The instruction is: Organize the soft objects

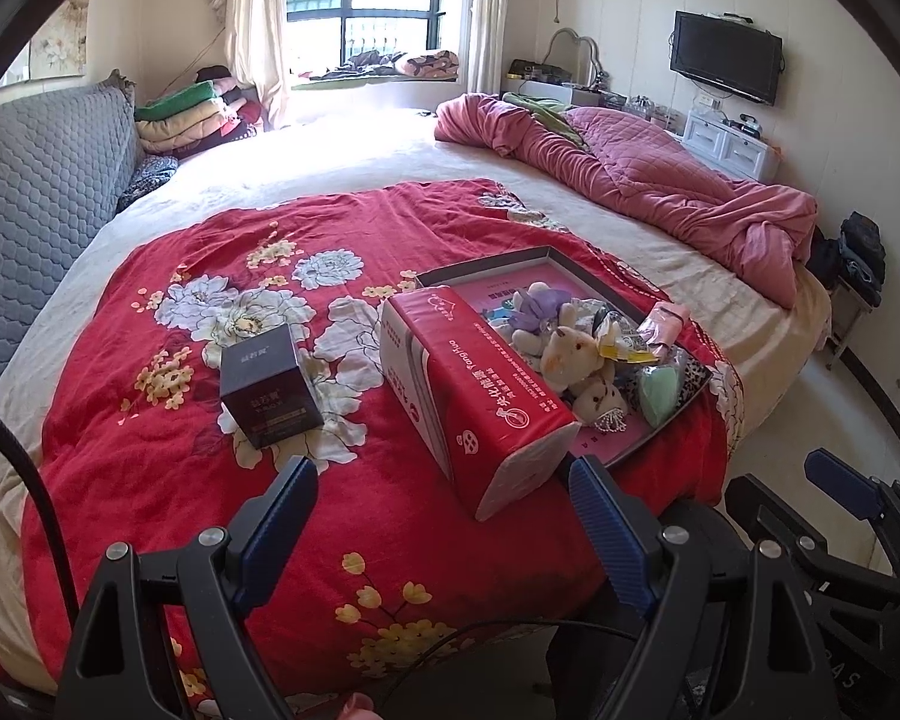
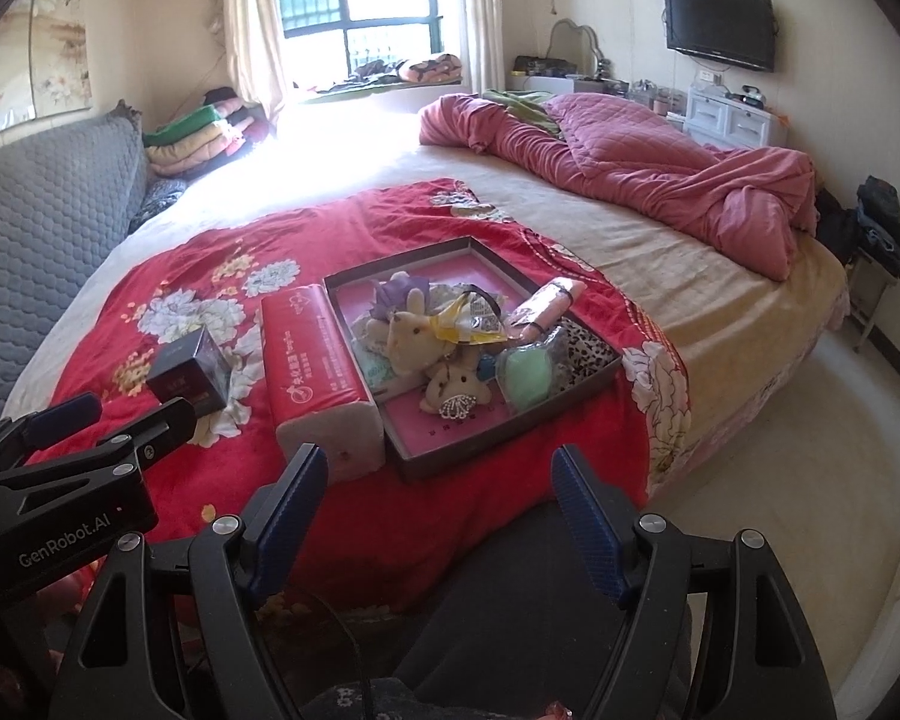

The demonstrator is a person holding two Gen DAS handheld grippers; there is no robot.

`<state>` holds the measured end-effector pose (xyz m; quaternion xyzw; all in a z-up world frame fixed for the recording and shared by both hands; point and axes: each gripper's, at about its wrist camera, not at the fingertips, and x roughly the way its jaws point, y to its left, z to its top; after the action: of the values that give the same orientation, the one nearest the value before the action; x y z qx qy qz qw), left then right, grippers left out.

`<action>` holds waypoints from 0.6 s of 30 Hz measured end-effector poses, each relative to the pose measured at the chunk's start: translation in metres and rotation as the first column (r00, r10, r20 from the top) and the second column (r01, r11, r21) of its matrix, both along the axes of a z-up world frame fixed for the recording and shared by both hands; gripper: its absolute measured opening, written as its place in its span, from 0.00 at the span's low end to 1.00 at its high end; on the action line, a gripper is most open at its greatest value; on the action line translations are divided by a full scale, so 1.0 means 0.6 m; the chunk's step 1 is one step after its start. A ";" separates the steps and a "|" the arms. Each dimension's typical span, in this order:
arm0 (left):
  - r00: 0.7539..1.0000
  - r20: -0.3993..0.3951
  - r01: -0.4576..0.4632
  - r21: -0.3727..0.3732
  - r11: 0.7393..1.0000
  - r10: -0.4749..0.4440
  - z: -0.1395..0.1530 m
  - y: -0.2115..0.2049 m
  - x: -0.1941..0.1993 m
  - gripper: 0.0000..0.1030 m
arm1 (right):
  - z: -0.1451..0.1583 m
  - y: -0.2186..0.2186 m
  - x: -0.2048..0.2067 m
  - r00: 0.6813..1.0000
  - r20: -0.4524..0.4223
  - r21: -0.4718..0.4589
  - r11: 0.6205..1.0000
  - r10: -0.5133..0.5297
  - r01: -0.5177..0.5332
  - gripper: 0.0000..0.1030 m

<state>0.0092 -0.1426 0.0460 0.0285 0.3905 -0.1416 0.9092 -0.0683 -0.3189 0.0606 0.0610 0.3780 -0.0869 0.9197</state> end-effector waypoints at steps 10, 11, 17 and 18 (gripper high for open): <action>1.000 -0.012 0.006 0.007 1.000 -0.006 -0.006 -0.003 0.002 0.83 | -0.003 0.002 0.002 1.000 -0.008 0.001 1.000 0.008 -0.008 0.76; 1.000 -0.012 0.005 0.007 1.000 -0.005 -0.006 -0.003 0.001 0.83 | -0.002 0.002 0.002 1.000 -0.006 0.000 1.000 0.008 -0.008 0.76; 1.000 -0.006 0.002 0.008 1.000 -0.002 -0.007 -0.004 0.000 0.83 | -0.006 -0.002 0.005 1.000 -0.019 0.006 1.000 -0.001 0.002 0.76; 1.000 -0.006 0.003 0.008 1.000 -0.003 -0.007 -0.004 0.000 0.83 | -0.007 -0.003 0.005 1.000 -0.020 0.006 1.000 -0.003 0.003 0.76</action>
<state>0.0091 -0.1450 0.0416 0.0321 0.3938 -0.1416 0.9077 -0.0654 -0.3205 0.0564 0.0636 0.3873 -0.0878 0.9156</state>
